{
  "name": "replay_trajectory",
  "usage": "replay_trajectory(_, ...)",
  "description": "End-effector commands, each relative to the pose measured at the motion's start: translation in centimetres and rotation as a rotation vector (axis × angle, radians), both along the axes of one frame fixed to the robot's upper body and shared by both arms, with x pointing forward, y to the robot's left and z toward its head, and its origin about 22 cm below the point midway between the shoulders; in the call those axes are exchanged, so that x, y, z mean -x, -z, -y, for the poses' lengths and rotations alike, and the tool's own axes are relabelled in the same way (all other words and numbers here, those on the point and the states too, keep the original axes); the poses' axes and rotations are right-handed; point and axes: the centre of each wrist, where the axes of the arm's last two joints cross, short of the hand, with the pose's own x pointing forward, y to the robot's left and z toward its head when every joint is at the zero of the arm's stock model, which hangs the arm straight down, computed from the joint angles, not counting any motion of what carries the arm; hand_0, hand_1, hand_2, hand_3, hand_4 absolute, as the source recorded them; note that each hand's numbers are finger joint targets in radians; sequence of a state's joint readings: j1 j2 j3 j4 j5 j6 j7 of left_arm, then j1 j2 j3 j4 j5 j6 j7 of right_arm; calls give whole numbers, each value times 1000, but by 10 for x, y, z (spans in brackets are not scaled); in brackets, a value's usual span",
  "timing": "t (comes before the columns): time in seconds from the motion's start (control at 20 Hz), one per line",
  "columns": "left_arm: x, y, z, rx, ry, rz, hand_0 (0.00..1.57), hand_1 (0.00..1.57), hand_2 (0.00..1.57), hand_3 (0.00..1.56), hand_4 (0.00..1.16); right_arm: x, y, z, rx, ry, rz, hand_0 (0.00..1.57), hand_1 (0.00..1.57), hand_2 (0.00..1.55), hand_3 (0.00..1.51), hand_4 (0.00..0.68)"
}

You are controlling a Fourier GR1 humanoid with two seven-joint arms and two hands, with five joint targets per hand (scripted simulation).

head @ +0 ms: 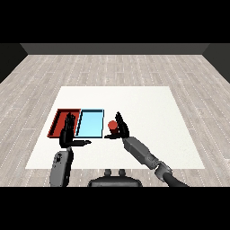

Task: Pick the red can and put it in the red box

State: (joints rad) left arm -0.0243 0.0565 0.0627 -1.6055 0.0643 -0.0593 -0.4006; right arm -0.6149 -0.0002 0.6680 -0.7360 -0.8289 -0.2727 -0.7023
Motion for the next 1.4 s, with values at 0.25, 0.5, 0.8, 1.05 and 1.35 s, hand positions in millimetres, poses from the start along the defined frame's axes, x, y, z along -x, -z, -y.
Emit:
replay_trajectory(0.25, 13, 3, 10, -1, -3, 2, 0, 0, 0, 0, 0, -26, -8, 6, 96, 32, -36, 0, 0, 0, 0, 0)
replay_trajectory(0.5, -5, -7, 8, 1, 24, -12, 0, 0, 0, 0, 0, -6, -1, -4, 103, 147, -97, 1145, 1145, 1243, 1189, 0)
replay_trajectory(0.8, 10, 19, 11, 7, -5, -3, 0, 0, 0, 0, 0, -16, 6, 9, 233, 196, -172, 1571, 1571, 1491, 1438, 570)
replay_trajectory(1.05, 2, 1, -4, -4, 3, 5, 0, 0, 0, 0, 0, -4, 8, 7, 275, 185, -173, 1571, 1571, 1484, 1429, 575)
replay_trajectory(1.35, 3, 18, 4, -9, -5, 12, 0, 0, 0, 0, 0, -16, -2, 0, 269, 186, -169, 1571, 1571, 1487, 1428, 582)
